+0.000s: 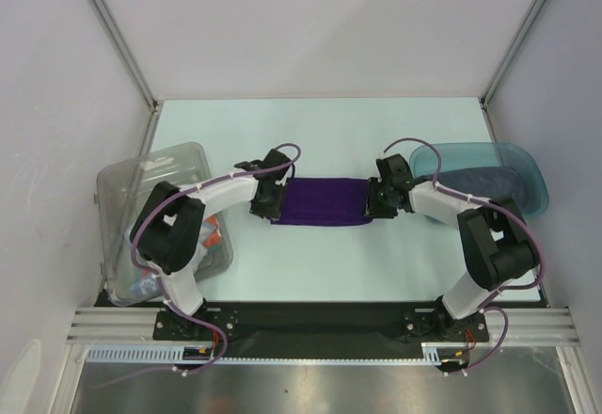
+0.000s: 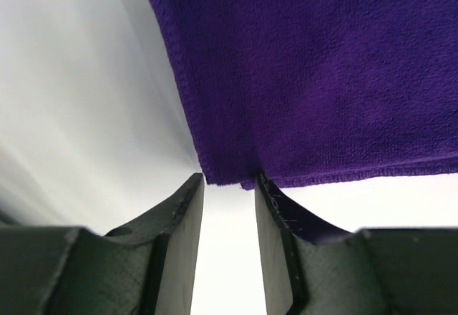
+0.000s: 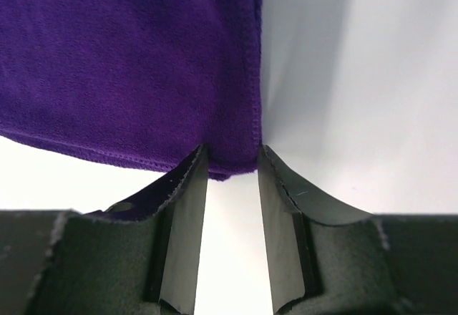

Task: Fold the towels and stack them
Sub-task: Fold the towel

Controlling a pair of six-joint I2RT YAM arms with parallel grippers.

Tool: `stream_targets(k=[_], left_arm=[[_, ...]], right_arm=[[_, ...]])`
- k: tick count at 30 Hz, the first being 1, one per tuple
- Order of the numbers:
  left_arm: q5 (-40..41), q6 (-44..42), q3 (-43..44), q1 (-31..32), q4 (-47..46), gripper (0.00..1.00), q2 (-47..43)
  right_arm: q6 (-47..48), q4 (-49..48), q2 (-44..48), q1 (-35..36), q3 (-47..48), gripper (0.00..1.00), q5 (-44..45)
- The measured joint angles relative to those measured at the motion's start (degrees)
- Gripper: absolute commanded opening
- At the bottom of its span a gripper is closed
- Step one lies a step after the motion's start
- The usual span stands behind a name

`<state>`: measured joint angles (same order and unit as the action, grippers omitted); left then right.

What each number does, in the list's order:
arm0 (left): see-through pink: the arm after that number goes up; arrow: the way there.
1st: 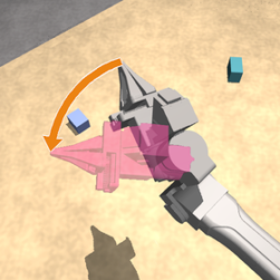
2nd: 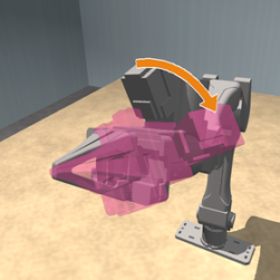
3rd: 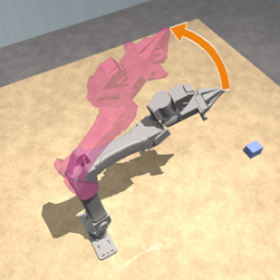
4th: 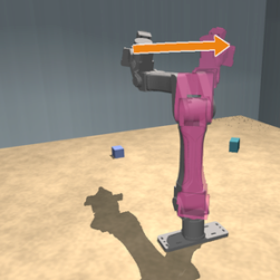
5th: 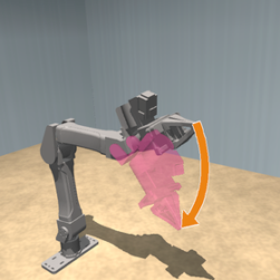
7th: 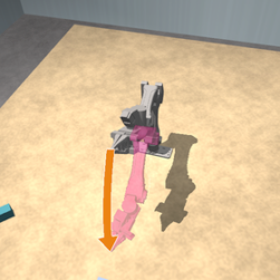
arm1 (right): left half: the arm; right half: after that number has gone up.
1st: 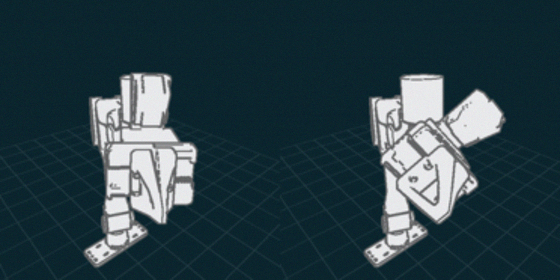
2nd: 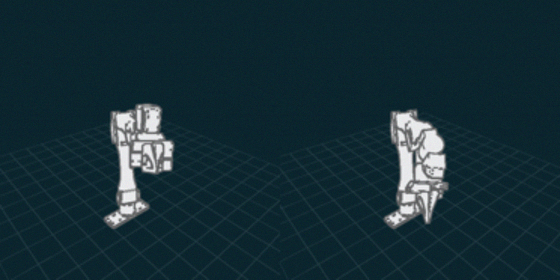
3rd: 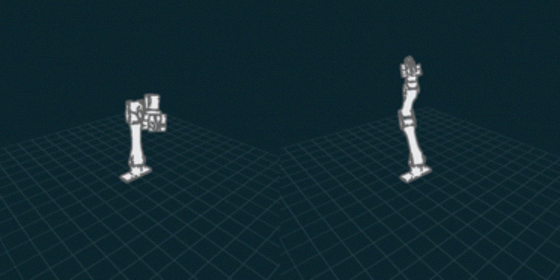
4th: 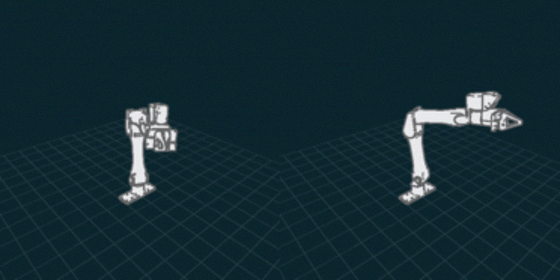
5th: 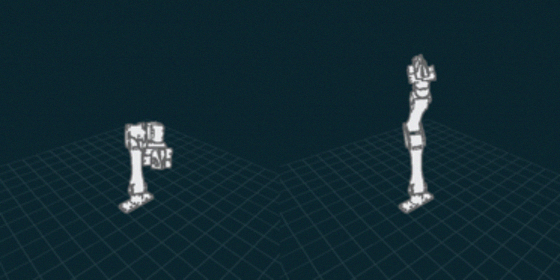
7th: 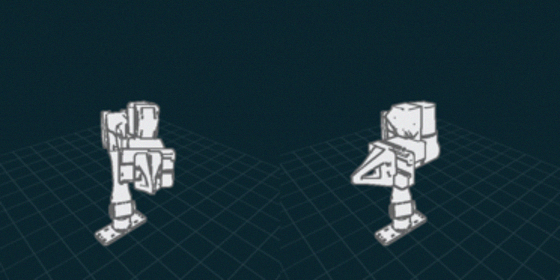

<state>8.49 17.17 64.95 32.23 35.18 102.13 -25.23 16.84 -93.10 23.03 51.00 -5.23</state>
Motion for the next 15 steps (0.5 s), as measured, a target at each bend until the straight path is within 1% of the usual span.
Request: stream_targets(k=[3, 8, 12, 15], left_arm=[[0.37, 0.90, 0.07, 0.00, 1.16, 0.45, -0.63], [0.31, 2.67, 0.55, -0.28, 1.79, 0.45, -2.01], [-0.83, 4.50, -0.15, -0.92, 0.63, 0.45, -2.34], [-2.80, 6.32, -2.45, -2.19, -1.27, 0.44, -3.67]], right_arm=[[-1.22, 1.14, 0.57, 0.00, 0.00, 0.40, 0.55], [-4.00, 2.10, 0.96, 0.00, -0.42, 0.43, 0.92], [-6.32, 1.55, 1.70, 0.00, -2.19, 0.43, 0.87], [-7.17, 1.11, 2.03, 0.00, -2.71, 0.39, 0.94]])
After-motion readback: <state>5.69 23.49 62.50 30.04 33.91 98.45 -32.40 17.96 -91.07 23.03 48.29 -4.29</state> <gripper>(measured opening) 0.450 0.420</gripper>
